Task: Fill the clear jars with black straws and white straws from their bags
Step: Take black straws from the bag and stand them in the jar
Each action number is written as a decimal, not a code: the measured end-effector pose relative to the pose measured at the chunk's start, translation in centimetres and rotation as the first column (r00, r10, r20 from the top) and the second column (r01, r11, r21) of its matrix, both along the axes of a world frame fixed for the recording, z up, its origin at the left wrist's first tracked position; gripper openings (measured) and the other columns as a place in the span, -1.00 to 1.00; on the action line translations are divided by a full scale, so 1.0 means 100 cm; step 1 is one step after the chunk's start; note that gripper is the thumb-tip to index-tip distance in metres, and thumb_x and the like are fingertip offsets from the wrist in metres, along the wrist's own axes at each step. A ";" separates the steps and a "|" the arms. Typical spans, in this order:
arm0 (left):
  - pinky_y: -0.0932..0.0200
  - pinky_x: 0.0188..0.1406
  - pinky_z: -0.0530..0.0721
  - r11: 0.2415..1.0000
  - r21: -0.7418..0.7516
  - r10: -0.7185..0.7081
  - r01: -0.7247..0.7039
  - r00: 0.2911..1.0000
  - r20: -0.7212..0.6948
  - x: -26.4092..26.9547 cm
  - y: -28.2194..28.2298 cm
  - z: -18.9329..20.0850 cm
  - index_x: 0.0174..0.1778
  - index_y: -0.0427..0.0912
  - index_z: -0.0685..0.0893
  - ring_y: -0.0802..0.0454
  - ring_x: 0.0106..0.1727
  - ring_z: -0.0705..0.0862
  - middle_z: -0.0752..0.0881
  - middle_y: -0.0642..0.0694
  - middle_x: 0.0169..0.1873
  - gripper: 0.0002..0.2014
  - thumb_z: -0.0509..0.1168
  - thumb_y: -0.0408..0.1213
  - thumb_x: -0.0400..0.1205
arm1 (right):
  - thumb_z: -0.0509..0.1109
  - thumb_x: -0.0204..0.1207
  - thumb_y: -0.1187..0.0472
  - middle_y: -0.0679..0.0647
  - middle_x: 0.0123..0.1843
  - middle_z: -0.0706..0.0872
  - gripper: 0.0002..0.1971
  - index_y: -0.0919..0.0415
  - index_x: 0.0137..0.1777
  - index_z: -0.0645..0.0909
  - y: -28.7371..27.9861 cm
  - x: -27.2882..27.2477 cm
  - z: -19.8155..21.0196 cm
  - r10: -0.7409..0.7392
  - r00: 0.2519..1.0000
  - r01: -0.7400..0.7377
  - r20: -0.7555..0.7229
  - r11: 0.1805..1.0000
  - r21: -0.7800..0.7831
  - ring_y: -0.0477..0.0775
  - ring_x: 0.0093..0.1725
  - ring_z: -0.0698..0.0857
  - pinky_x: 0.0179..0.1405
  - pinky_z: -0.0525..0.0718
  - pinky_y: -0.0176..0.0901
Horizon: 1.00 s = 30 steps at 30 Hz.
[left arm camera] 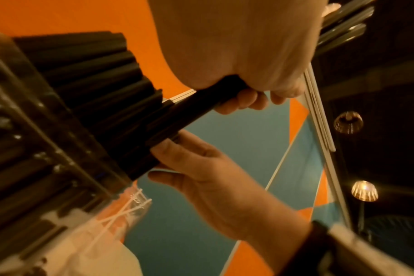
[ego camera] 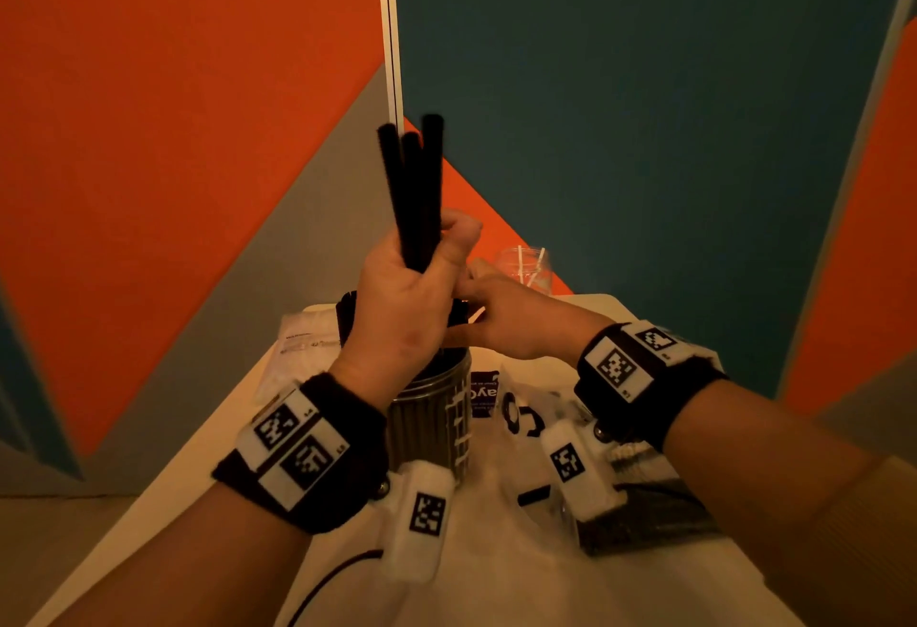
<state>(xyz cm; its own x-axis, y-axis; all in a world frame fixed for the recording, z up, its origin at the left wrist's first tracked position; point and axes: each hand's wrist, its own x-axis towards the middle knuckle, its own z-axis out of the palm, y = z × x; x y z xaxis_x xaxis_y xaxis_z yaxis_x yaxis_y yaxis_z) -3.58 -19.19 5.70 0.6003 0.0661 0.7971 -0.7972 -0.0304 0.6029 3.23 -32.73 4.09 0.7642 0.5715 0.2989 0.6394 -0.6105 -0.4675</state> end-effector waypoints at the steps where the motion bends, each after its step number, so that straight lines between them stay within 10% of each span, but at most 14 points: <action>1: 0.37 -0.31 0.52 0.999 0.050 0.006 -0.006 1.000 0.010 0.001 0.000 -0.004 -0.01 -0.13 0.70 0.28 -0.41 0.59 0.63 0.19 -0.46 -0.79 0.35 -0.05 0.64 | 0.57 0.54 0.08 0.05 0.31 0.49 -0.78 -0.17 0.13 0.70 0.000 0.000 0.000 0.019 1.000 -0.019 -0.003 1.000 0.010 0.06 0.17 0.63 0.18 0.70 0.06; 5: 0.45 -0.15 0.59 0.974 0.225 0.022 -0.033 0.998 0.051 -0.001 -0.002 -0.026 -0.01 0.05 0.71 0.30 -0.20 0.71 0.75 0.20 -0.24 -0.83 0.33 0.01 0.61 | 0.53 0.56 0.24 -0.56 0.16 0.41 -0.51 -0.49 -0.07 0.47 -0.003 -0.004 0.000 0.072 0.997 -0.074 0.032 0.994 0.082 -0.43 0.14 0.52 0.02 0.55 -0.50; 11: 0.23 -0.15 0.61 0.913 0.327 0.234 -0.245 0.969 0.072 0.009 -0.001 -0.032 -0.13 -0.07 0.70 0.12 -0.19 0.69 0.68 0.11 -0.29 -0.80 0.34 -0.02 0.66 | 0.55 0.53 0.17 0.02 0.12 0.57 -0.70 -0.25 0.03 0.55 -0.003 -0.003 0.001 0.022 1.000 -0.021 -0.002 0.999 0.037 -0.05 0.04 0.65 0.03 0.70 -0.05; 17: -0.05 -0.02 0.54 0.626 0.414 0.644 -0.661 0.738 0.204 0.015 0.021 -0.029 -0.25 0.00 0.63 0.03 -0.16 0.58 0.62 0.09 -0.31 -0.59 0.11 0.20 0.70 | 0.56 0.55 0.07 -0.14 0.14 0.44 -0.61 -0.05 0.36 0.65 -0.008 -0.003 -0.003 -0.063 0.997 0.063 0.051 0.998 0.002 -0.14 0.13 0.55 0.12 0.57 -0.34; 24: -0.16 0.10 0.58 0.577 0.542 0.692 -0.611 0.718 0.073 0.030 0.040 -0.046 0.00 0.02 0.76 -0.08 0.03 0.64 0.73 0.00 -0.10 -0.60 0.10 0.16 0.69 | 0.58 0.51 -0.02 -0.10 0.43 0.46 -0.50 -0.09 0.45 0.63 -0.012 -0.008 -0.004 -0.087 0.987 0.086 0.136 0.996 0.013 -0.21 0.38 0.37 0.03 -0.31 -0.91; 27: -0.14 0.13 0.53 0.564 0.547 0.697 -0.618 0.712 0.086 0.031 0.040 -0.054 0.09 0.15 0.74 -0.05 0.10 0.59 0.72 0.05 -0.02 -0.60 0.04 0.22 0.68 | 0.61 0.48 -0.02 -0.16 0.67 0.36 -0.44 -0.11 0.47 0.58 -0.011 -0.006 -0.008 -0.022 0.999 0.020 0.034 0.999 0.035 -0.17 0.56 0.35 0.51 0.19 -0.45; 30: -0.10 0.10 0.46 0.561 0.568 0.696 -0.602 0.715 0.071 0.030 0.041 -0.054 0.13 0.21 0.71 -0.09 0.15 0.55 0.70 0.03 0.03 -0.55 0.01 0.32 0.65 | 0.62 0.44 -0.09 -0.22 0.63 0.44 -0.41 -0.20 0.46 0.53 -0.009 -0.004 -0.011 -0.044 0.999 0.044 -0.005 0.999 0.032 -0.10 0.52 0.48 0.45 0.50 -0.11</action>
